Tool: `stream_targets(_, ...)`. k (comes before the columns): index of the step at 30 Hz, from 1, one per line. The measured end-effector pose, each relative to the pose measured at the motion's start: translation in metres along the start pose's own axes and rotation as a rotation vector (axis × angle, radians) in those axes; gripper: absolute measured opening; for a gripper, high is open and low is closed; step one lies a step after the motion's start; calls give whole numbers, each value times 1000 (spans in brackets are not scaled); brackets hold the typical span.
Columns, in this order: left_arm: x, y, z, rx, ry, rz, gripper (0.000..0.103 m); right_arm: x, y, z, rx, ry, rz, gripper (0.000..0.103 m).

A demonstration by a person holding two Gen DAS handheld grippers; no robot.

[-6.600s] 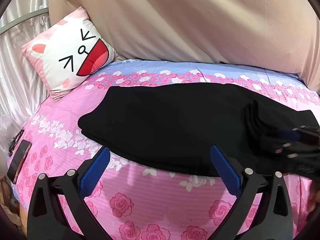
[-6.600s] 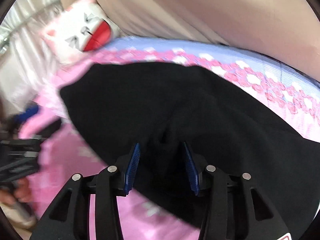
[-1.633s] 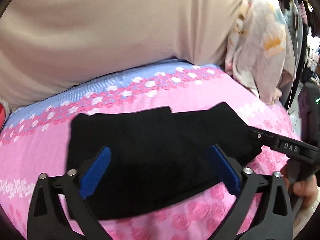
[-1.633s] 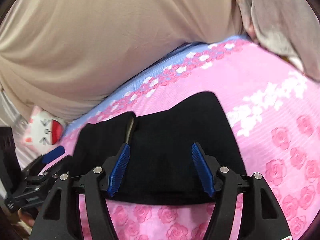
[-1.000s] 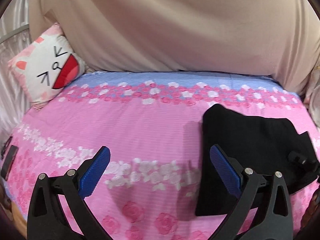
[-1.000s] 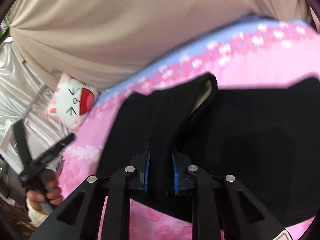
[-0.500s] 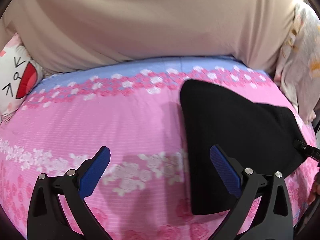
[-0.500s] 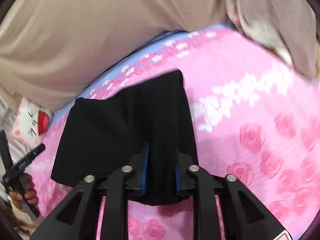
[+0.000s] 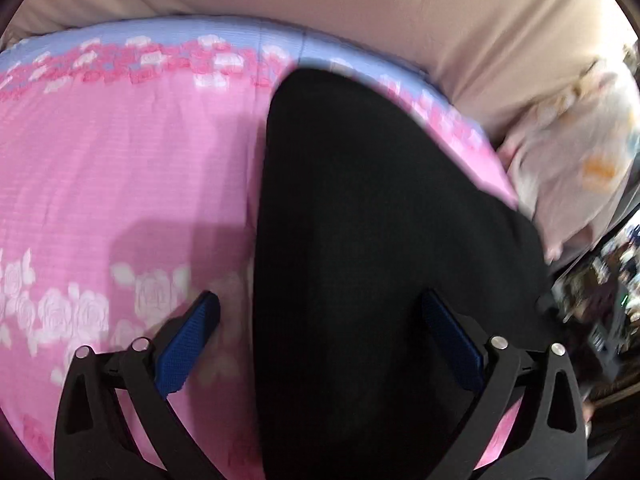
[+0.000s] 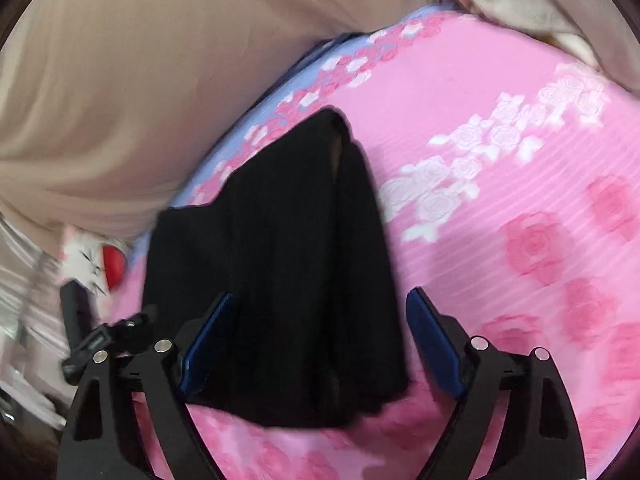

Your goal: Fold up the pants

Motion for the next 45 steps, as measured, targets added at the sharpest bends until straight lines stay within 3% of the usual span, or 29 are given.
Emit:
stream_targets(1,-1,1,2,16,-33,10,61,1,-1,6,19,21,18,53)
stream_targets(2,-3,2,2,33,-89,7,53,1,-1,8,15,46,50,41)
stream_targets(3,-2,4,-4,22,-97,0,37,4,0,8,6,60,57,40)
stream_targets(4,-4,8,-16,0,-97,29,28,12,1,4,-9,48,37,37)
stream_targets(5,-5,11,-28,-21,-111,45,26,26,3,-5,-34,38,-1,35)
stream_targets(8,-1,12,-76,-63,-105,65,24,78,1,-31,-66,128,-82,34)
stream_targets(11,14,2,-127,-112,-17,97,26,119,-16,-42,-57,151,-165,35)
stream_targets(13,37,-16,-145,-116,49,60,36,126,-36,-27,-13,120,-177,41)
stream_targets(15,58,-36,-135,-84,155,56,44,116,-64,10,104,49,-193,46)
stream_targets(16,66,-42,-127,-62,199,57,45,104,-77,23,155,-32,-179,53)
stream_targets(17,79,-54,-121,-40,271,43,45,99,-80,23,146,-37,-160,53)
stream_targets(18,85,-59,-126,-61,258,28,46,97,-78,16,105,-7,-130,53)
stream_targets(21,79,-48,-167,-179,251,27,45,121,-55,-30,-75,-102,-200,54)
stream_targets(22,73,-39,-179,-229,249,34,52,136,-49,-38,-95,-90,-259,44)
stream_targets(23,65,-27,-189,-279,250,32,59,154,-43,-41,-89,-60,-317,22)
stream_targets(24,57,-13,-192,-315,248,27,72,174,-37,-36,-65,-28,-367,15)
stream_targets(25,51,-4,-188,-327,251,28,78,194,-33,-24,-20,5,-414,10)
stream_targets(27,40,20,-161,-308,257,29,80,222,-32,10,59,56,-471,9)
stream_targets(29,38,35,-119,-237,287,34,80,236,-31,62,170,46,-505,9)
stream_targets(30,43,41,-91,-177,319,33,80,237,-34,82,212,22,-508,9)
stream_targets(32,69,44,-45,-60,409,1,80,220,-27,121,246,-136,-491,0)
stream_targets(33,81,41,-35,-35,447,-17,81,206,-17,131,238,-172,-462,0)
stream_targets(34,94,39,-24,1,429,-60,83,195,-11,134,239,-153,-420,0)
stream_targets(35,101,38,-27,-5,391,-90,84,182,-3,137,258,-78,-325,0)
stream_targets(36,104,40,-29,-9,399,-103,85,178,1,138,263,-58,-295,0)
stream_targets(40,103,39,-40,-31,396,-109,83,194,1,123,188,-117,-369,0)
stream_targets(43,81,26,-91,-132,364,-7,85,210,-9,77,87,-128,-441,6)
stream_targets(45,71,9,-114,-179,398,61,94,202,-17,57,83,-149,-450,6)
Point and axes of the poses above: each gripper's, at about its wrist camera, not at the fingertips, and z roughly the way its jaws point, x to its left, y to its top, the point moved 3 cm from there along z, roughly the way its jaws point
